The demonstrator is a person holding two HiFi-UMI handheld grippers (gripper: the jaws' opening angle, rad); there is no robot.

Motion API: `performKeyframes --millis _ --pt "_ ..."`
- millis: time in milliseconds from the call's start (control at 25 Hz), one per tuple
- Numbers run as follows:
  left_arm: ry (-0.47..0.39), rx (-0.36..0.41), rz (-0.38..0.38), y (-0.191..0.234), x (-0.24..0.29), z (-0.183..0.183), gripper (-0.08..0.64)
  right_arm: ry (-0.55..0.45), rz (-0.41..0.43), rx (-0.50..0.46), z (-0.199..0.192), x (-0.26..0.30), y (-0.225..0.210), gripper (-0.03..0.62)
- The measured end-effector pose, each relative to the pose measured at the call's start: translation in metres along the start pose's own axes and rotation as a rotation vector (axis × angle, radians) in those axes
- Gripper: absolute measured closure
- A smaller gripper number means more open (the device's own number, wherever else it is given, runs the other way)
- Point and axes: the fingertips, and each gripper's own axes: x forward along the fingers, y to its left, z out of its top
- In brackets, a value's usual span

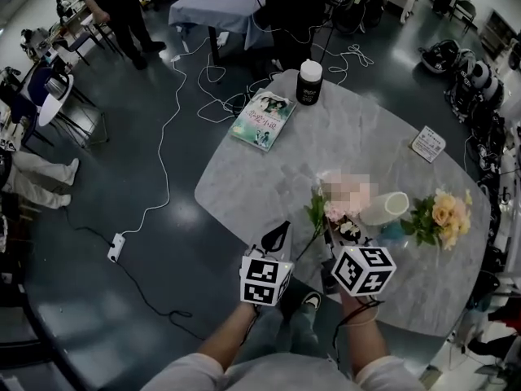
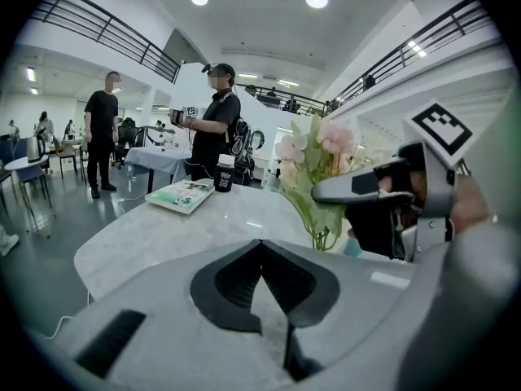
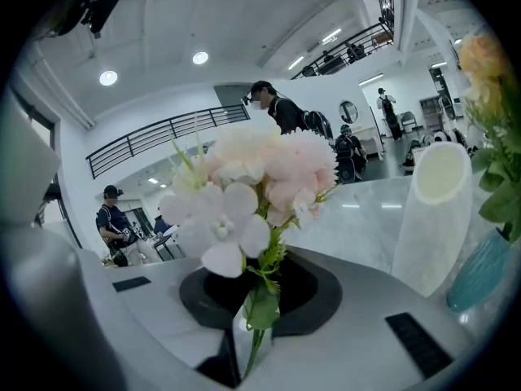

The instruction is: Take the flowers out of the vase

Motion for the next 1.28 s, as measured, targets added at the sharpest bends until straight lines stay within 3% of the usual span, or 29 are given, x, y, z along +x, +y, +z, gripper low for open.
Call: performKeyframes --millis 360,1280 --pt "0.048 -0.006 -0.013 0.014 0.028 -0.022 0.551 0.074 -0.026 0.097 -0.038 0.036 -0.027 0.546" --pt "0.089 -0.017 -0.028 0.030 0.060 -0.049 0.551 0.155 -0.056 0.193 -0.077 0.088 -0.060 0.545"
